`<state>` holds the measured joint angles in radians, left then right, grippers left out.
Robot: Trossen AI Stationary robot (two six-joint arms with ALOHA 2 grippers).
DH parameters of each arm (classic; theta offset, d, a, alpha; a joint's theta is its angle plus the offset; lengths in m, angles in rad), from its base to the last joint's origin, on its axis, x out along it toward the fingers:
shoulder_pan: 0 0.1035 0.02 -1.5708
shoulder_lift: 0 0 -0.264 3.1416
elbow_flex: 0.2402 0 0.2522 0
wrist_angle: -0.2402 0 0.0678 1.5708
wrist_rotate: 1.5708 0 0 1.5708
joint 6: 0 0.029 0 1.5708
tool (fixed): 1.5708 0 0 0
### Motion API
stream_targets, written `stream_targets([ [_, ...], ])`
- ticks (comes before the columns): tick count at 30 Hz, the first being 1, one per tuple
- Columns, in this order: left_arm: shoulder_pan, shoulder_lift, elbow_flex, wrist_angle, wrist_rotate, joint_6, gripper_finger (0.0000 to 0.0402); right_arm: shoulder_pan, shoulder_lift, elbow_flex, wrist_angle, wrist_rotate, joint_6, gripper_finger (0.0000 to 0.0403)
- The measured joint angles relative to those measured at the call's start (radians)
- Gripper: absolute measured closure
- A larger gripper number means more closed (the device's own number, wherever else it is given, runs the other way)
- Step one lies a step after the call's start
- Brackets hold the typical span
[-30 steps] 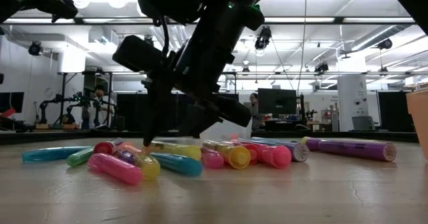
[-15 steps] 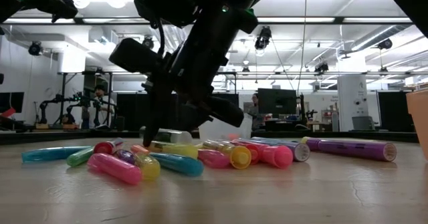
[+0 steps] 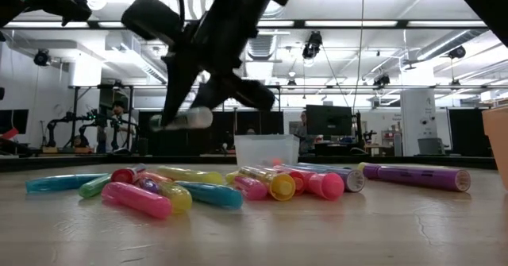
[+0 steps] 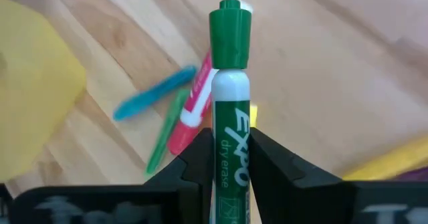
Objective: Pick & Place Markers
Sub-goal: Put the green and white marker pen into the white bin
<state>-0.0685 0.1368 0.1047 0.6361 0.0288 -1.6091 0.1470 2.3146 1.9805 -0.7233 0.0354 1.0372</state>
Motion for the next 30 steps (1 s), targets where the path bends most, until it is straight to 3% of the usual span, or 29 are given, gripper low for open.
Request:
stream_targets([
  [17,0.0,0.0,0.0,0.0,0.036,-0.014,0.03,-0.218,-0.004,0.344,-0.479,0.222,0.004,0.0332],
  [30,0.0,0.0,0.0,0.0,0.036,-0.023,0.03,-0.458,-0.006,0.338,-0.581,0.23,-0.076,0.0332],
])
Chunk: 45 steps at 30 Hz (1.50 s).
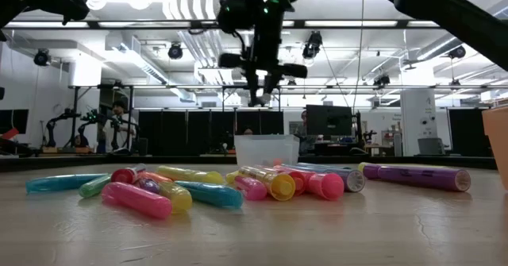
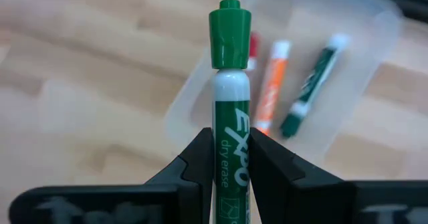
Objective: Pick & Place Markers
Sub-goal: Put the green and white marker pen into the white bin, then put the pink and white marker pen into the white bin
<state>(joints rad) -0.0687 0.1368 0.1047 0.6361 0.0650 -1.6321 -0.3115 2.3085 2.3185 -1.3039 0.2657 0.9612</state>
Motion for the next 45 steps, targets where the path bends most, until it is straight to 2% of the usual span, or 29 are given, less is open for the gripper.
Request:
stream_targets([
  [4,0.0,0.0,0.0,0.0,-0.001,0.0,0.03,-0.068,0.0,-0.037,0.018,-0.015,-0.028,0.0332],
  [10,0.0,0.0,0.0,0.0,-0.001,0.0,0.03,-0.136,0.0,-0.128,0.098,-0.094,-0.064,0.0331],
  [21,0.0,0.0,0.0,0.0,-0.003,0.027,0.03,-0.169,0.0,-0.272,0.241,-0.159,-0.065,0.0331],
  [32,0.0,0.0,0.0,0.0,-0.003,0.029,0.03,-0.173,0.0,-0.312,0.279,-0.169,-0.052,0.0329],
  [45,0.0,0.0,0.0,0.0,-0.002,0.037,0.03,-0.172,0.0,-0.288,0.289,-0.188,-0.053,0.0248],
])
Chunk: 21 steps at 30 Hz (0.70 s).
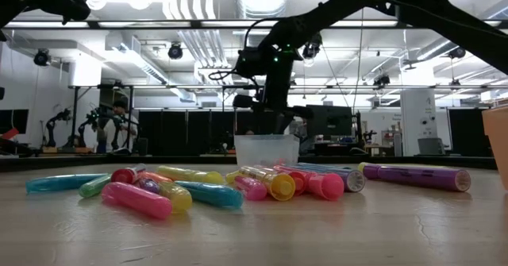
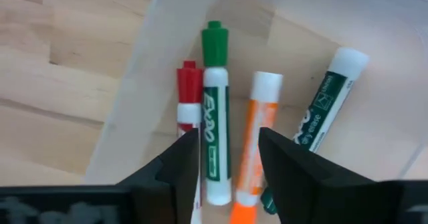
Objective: Pick & Place Markers
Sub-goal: Put the pink and white marker pen into the white bin
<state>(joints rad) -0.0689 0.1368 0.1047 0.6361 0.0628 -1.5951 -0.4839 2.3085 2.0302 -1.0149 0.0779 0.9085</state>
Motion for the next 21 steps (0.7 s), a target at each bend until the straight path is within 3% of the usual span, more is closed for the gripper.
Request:
stream_targets([
  [8,0.0,0.0,0.0,0.0,0.0,0.001,0.03,0.01,0.0,0.058,0.002,-0.114,-0.031,0.0226],
  [21,0.0,0.0,0.0,0.001,0.032,0.034,0.03,0.105,0.0,0.168,0.002,-0.301,-0.088,0.0232],
])
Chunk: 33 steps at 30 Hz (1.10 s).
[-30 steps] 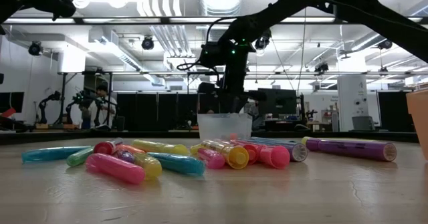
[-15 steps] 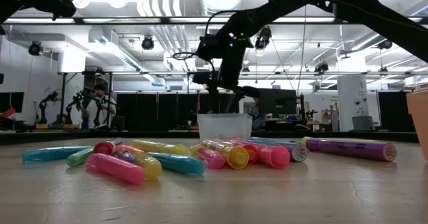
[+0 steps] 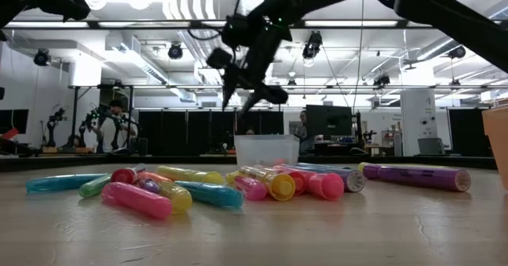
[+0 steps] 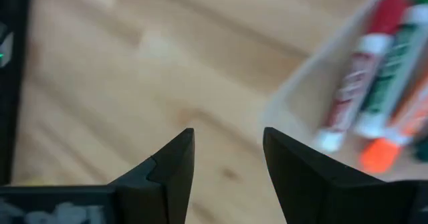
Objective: Pick & Place Markers
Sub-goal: Put the pink and white marker pen into the white bin
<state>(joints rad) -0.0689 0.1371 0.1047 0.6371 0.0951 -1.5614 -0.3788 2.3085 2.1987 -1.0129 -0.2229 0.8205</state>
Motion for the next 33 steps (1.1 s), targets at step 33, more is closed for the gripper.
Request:
stream_targets([
  [33,0.003,0.309,0.256,-0.832,0.078,0.464,0.03,0.651,-0.332,0.149,0.003,0.497,-0.071,0.0263],
])
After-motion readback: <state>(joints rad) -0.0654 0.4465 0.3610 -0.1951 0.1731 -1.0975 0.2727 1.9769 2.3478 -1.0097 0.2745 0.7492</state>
